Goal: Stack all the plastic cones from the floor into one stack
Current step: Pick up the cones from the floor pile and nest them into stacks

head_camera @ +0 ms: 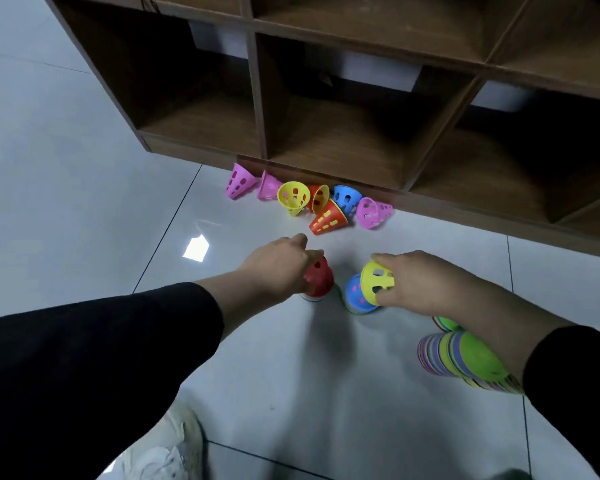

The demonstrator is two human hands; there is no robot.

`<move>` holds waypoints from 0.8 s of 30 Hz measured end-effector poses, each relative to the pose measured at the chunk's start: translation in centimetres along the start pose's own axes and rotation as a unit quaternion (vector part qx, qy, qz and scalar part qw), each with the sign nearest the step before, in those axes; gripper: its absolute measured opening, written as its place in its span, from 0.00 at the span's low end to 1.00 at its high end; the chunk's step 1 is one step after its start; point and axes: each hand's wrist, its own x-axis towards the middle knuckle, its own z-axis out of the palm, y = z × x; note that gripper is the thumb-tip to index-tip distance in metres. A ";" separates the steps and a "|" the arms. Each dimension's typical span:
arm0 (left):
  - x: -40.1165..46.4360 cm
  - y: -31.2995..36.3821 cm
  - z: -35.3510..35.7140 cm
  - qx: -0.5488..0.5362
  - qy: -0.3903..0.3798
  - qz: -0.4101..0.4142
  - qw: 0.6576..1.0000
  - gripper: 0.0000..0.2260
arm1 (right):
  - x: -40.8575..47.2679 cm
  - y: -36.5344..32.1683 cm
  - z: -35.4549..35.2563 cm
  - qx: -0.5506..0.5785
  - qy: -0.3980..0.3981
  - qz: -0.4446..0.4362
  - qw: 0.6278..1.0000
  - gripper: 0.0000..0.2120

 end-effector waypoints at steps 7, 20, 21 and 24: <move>3.4 1.1 1.9 -0.056 -0.038 -0.028 0.997 0.28 | 3.1 -1.4 1.0 -0.045 -0.046 0.018 0.998 0.35; 11.5 -4.0 2.7 -0.112 -0.015 -0.086 0.990 0.26 | 13.4 4.9 0.9 0.071 0.118 0.006 0.990 0.32; 12.3 -4.1 2.8 -0.115 -0.028 -0.090 0.989 0.27 | 14.2 5.1 0.9 0.074 0.111 0.003 0.991 0.33; 14.4 -3.9 3.3 -0.093 -0.052 -0.076 0.991 0.29 | 16.3 5.9 1.1 0.053 0.081 0.001 0.995 0.34</move>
